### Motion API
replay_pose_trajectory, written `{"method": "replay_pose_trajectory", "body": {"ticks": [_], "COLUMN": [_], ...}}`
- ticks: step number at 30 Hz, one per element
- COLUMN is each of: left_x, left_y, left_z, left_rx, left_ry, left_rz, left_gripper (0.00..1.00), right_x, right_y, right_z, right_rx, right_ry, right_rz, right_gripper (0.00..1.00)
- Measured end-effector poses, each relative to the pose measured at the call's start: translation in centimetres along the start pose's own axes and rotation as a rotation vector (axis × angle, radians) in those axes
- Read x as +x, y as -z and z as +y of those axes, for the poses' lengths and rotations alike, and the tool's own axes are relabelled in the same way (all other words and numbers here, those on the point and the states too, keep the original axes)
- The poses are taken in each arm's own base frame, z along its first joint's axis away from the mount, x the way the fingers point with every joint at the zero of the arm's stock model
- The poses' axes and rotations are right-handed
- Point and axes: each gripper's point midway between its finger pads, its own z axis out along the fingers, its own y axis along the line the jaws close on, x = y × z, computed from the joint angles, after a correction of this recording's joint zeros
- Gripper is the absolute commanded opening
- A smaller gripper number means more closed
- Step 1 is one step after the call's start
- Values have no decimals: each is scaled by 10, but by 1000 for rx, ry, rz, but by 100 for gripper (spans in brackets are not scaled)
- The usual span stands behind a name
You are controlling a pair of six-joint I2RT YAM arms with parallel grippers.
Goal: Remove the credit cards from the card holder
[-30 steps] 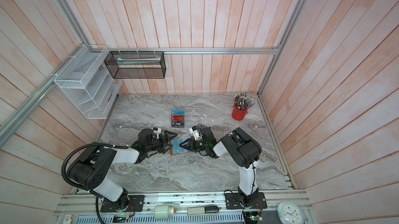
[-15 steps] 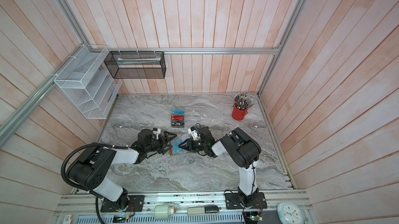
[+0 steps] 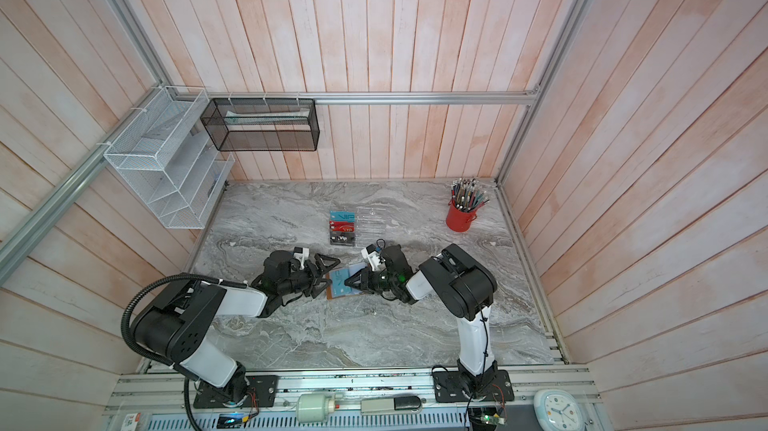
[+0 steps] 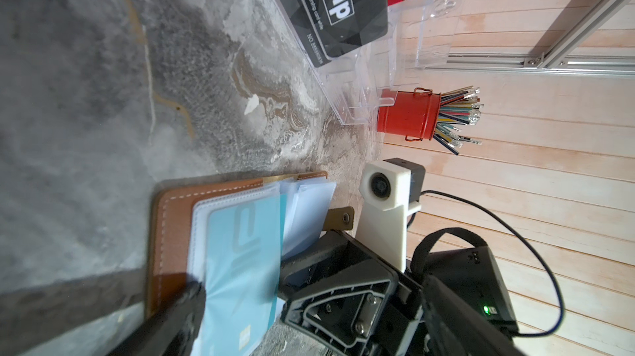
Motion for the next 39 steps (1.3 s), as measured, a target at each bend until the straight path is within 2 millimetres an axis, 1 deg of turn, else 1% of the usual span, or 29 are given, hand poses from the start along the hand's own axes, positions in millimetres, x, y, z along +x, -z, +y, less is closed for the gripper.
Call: {"method": "replay_pose_trajectory", "body": {"ticks": [3,9,13,18,23,39], "left_x": [0,0,0,0,0,0], "left_y": [0,0,0,0,0,-1], "left_z": [0,0,1,0,1,1], "left_rx": [0,2,4,5,4,9], "left_ry": [0,-2,-2,-3,-2,-8], "left_rz": [0,-1,0,-1,0,3], "left_gripper": [100,100,100,100,100,100], "right_x": [0,0,0,0,-1,-2], "right_y": [0,0,0,1,3,9], "right_z": [0,-1,-1,-1,-2,-6], "right_rx": [1,2,2,0,-6,-2], "right_ry": [-5,-10,-14,-16,-16,-28], "right_rz": [1,1,0,-3,-7,-11], "right_gripper": [19,10,6,5,0,0]}}
